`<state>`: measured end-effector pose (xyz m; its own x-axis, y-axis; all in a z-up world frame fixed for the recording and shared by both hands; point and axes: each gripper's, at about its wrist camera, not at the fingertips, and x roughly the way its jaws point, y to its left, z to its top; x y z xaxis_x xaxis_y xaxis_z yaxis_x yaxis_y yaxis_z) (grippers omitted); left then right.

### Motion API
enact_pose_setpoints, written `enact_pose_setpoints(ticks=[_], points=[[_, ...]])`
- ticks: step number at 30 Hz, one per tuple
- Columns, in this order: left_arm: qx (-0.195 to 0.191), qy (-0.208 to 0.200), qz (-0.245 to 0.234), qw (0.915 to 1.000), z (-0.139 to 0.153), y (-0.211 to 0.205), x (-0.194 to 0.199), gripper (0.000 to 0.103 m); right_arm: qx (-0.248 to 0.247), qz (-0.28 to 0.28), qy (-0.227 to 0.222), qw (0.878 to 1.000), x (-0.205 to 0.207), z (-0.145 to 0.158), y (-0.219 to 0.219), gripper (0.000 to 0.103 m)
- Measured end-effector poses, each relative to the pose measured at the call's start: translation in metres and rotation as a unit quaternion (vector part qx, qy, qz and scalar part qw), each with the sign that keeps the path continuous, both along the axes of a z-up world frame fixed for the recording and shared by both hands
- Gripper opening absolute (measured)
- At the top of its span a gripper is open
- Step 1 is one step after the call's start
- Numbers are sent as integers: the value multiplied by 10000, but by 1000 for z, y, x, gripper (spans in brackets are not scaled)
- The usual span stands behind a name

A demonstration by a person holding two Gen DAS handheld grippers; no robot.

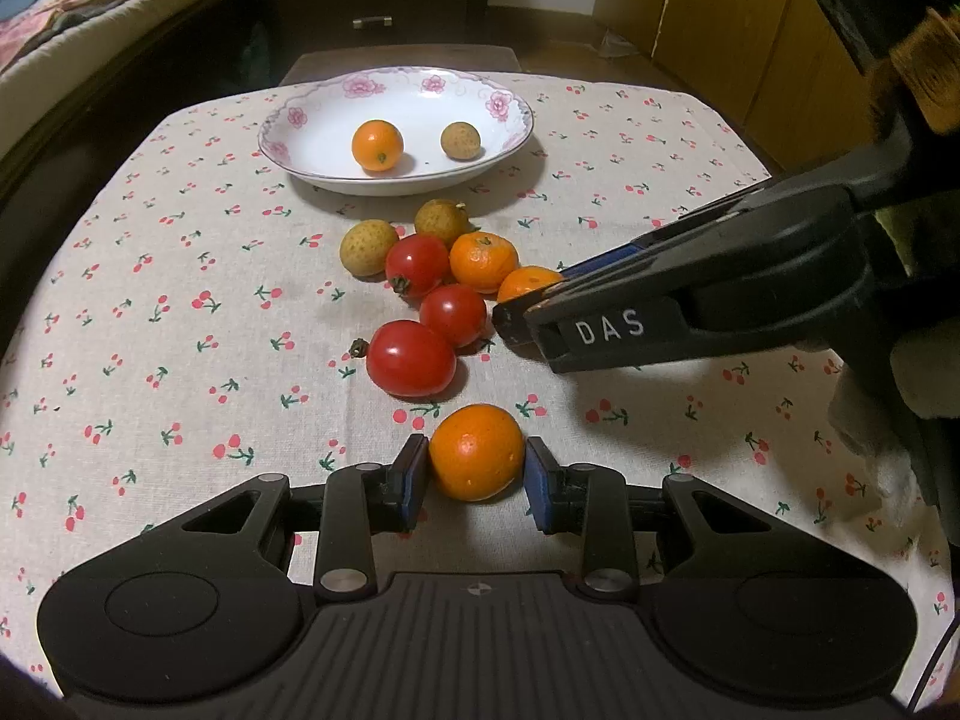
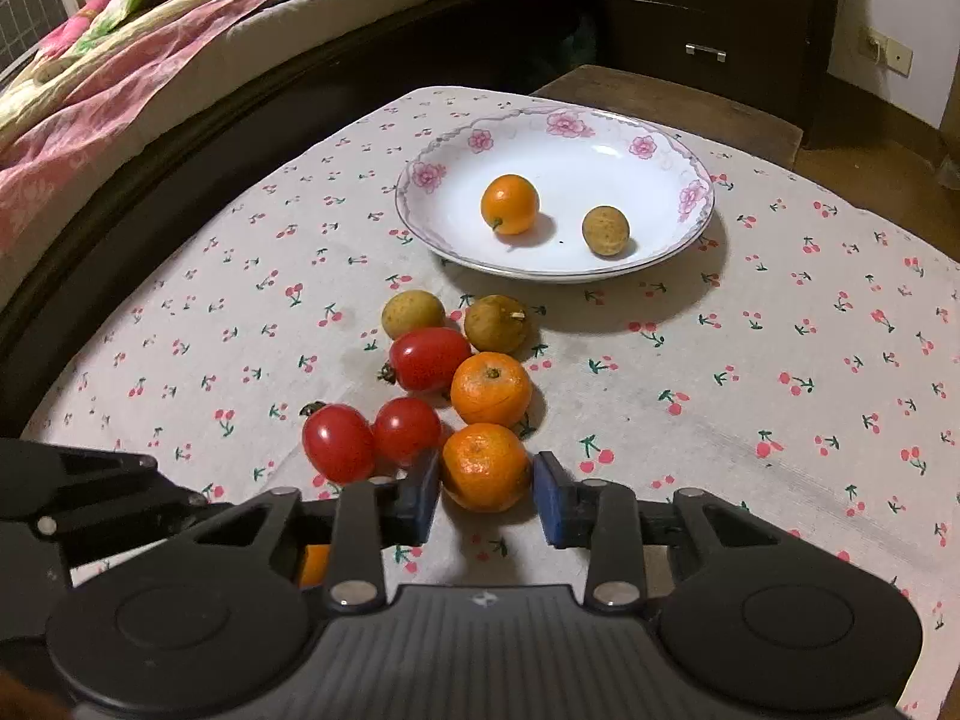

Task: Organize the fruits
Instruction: 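Hold the tangerine and orange in both tools above the table, then carry the tangerine and orange with both tools into the white bowl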

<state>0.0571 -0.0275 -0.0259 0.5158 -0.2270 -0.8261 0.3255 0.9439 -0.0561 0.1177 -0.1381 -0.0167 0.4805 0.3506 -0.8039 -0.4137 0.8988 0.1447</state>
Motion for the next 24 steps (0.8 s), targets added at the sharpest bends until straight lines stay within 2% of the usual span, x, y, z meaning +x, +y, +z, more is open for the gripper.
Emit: enact_pose_setpoints(ticks=[24], points=[[-206,-220,81,9995,22,5,-5,42,292,-259,-222,9990,-10,25,-21,40]])
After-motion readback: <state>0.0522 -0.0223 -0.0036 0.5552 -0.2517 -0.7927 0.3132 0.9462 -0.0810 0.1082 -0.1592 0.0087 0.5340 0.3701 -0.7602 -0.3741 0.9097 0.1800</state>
